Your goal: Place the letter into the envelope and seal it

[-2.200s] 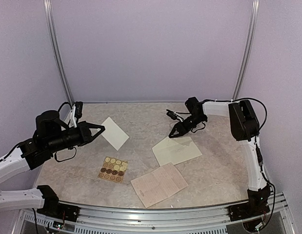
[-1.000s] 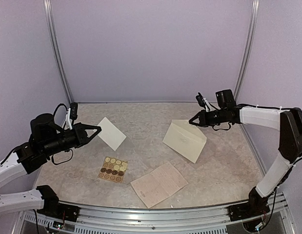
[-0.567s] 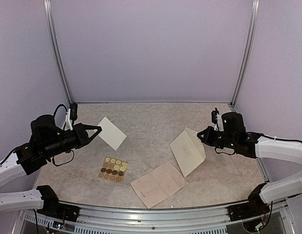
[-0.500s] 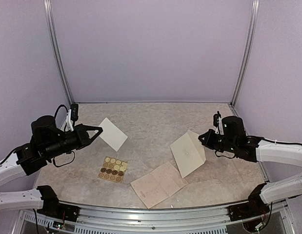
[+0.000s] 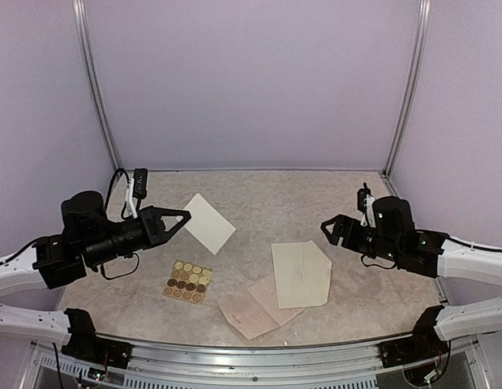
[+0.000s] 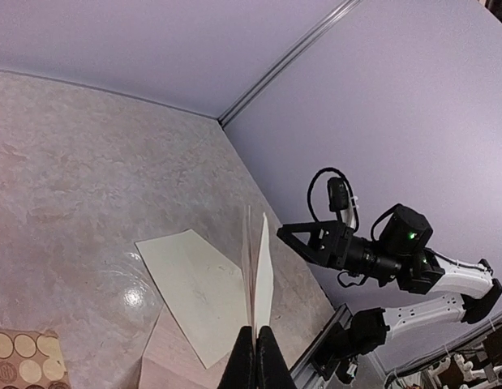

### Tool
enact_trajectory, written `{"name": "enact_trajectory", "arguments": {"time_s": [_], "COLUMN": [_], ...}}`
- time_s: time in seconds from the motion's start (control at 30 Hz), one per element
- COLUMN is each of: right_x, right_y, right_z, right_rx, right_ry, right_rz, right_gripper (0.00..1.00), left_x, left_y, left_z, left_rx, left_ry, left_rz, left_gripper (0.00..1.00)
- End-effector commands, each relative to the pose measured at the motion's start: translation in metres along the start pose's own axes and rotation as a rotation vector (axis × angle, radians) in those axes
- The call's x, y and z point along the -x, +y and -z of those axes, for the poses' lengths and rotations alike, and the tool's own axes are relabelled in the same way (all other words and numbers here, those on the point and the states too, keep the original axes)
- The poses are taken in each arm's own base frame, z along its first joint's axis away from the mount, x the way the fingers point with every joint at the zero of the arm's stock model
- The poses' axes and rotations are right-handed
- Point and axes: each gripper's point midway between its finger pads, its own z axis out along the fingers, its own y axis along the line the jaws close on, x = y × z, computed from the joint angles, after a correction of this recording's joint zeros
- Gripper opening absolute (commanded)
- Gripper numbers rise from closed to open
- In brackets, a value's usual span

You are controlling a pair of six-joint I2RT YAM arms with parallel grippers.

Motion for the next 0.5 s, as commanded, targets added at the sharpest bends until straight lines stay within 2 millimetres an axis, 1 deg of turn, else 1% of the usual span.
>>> {"name": "enact_trajectory", "arguments": {"time_s": [0.0,0.07,0.1,0.2,0.27,0.37,0.47], "right_x": [0.024,0.008,0.000,-0.022,-0.031,-0.040,-0.044], "right_y": [0.082,0.118,0.132,0.167,0.192,0.217,0.234], "right_z": [0.026,0.037,0.043,0.064,0.083,0.109,0.126], "right_rx": [0.307,0.504,0.587,0.799,0.937,1.103,1.198], "right_ry": [0.008,0.106,0.154,0.297,0.347,0.409,0.427], "right_rz": [0.298,0.388,0.411,0.432,0.434,0.428,0.431], "right_gripper": [0.88,0.86,0.86,0.83,0.82,0.81,0.79], "left_x": [-0.005,-0.019,-0.021,-0.037,-0.047,-0.060,-0.067], "left_y": [-0.050,-0.063,-0.073,-0.089,-0.096,-0.105,-0.114], "left_z": [-0.010,-0.017,-0.018,-0.026,-0.031,-0.037,-0.039], "left_rx": [-0.162,-0.202,-0.227,-0.277,-0.295,-0.319,-0.354], "left_ry": [0.070,0.127,0.141,0.206,0.243,0.291,0.317], "left_rz": [-0.097,-0.144,-0.160,-0.198,-0.219,-0.250,-0.263], "left_gripper": [0.00,0.00,0.00,0.00,0.00,0.00,0.00]}}
